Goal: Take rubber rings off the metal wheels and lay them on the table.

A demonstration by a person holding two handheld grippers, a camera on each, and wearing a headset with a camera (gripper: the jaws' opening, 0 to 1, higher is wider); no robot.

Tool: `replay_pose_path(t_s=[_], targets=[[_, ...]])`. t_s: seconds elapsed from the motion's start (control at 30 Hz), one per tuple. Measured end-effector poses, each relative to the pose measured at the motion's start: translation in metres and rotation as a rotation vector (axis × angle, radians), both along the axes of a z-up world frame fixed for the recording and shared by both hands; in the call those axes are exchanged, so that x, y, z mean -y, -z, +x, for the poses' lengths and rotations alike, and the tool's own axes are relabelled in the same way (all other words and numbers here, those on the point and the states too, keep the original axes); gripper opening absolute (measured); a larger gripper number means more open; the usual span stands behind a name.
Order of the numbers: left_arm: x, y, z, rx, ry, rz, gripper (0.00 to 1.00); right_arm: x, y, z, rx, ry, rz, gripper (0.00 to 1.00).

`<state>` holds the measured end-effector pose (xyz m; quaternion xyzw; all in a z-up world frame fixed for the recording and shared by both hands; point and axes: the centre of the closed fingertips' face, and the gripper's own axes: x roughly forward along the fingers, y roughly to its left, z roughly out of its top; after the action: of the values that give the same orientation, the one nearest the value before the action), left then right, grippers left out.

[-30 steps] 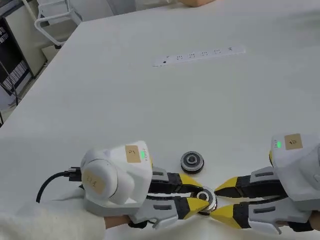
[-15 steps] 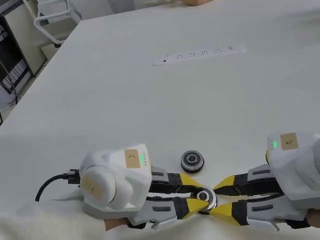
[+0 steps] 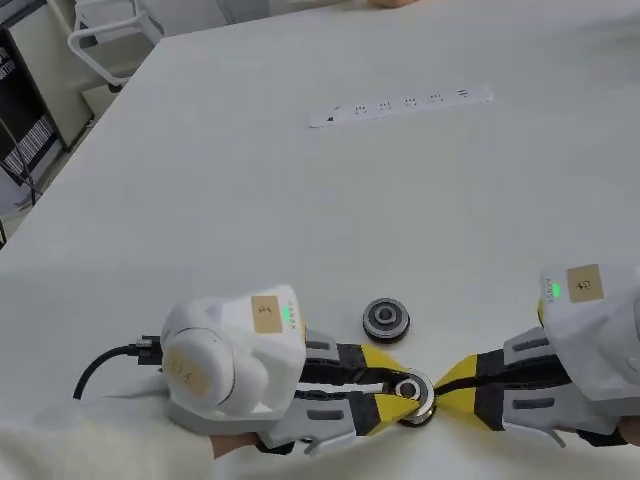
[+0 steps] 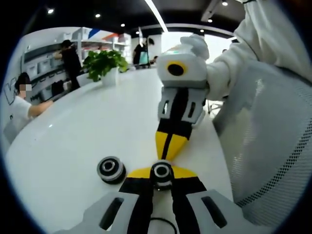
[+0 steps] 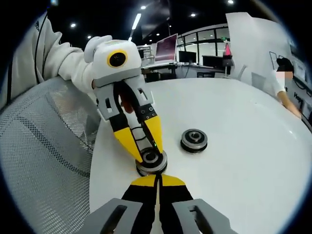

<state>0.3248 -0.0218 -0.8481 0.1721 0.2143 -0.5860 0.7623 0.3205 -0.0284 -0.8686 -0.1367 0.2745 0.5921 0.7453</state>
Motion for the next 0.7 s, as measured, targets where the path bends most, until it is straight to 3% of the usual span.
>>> replay_pose_path(t_s=[0.03,0.1,0.3,0.4,0.5,0.53,0.57,0.6,0.63,0.7], targets=[[0.000,0.000,0.000,0.002,0.001,0.001,0.13,0.001,0.000,-0.001,-0.052,0.035,0.018,0.00],[0.001,0.000,0.000,0.007,0.001,0.001,0.13,0.001,0.000,0.001,-0.094,0.070,0.044,0.00],[0.001,0.000,0.000,0.013,-0.003,-0.010,0.13,0.004,-0.002,0.004,-0.325,0.210,0.166,0.00],[0.001,0.000,0.000,0.014,-0.003,-0.010,0.13,0.007,-0.004,0.007,-0.469,0.284,0.261,0.00],[0.001,0.001,0.000,0.015,-0.004,-0.011,0.13,0.008,-0.007,0.004,-0.590,0.303,0.336,0.00],[0.001,0.001,0.000,0.016,-0.004,-0.011,0.13,0.007,-0.012,0.008,-0.635,0.344,0.392,0.00],[0.001,0.001,0.000,0.016,-0.005,-0.012,0.13,0.008,-0.015,0.011,-0.645,0.352,0.429,0.00],[0.001,0.001,0.000,0.018,-0.005,-0.011,0.13,0.008,-0.017,0.007,-0.696,0.345,0.443,0.00],[0.001,0.000,0.000,0.019,-0.006,-0.011,0.13,0.010,-0.012,0.007,-0.670,0.344,0.424,0.00],[0.001,0.000,0.000,0.019,-0.008,-0.016,0.13,0.007,-0.015,0.007,-0.699,0.346,0.448,0.00]])
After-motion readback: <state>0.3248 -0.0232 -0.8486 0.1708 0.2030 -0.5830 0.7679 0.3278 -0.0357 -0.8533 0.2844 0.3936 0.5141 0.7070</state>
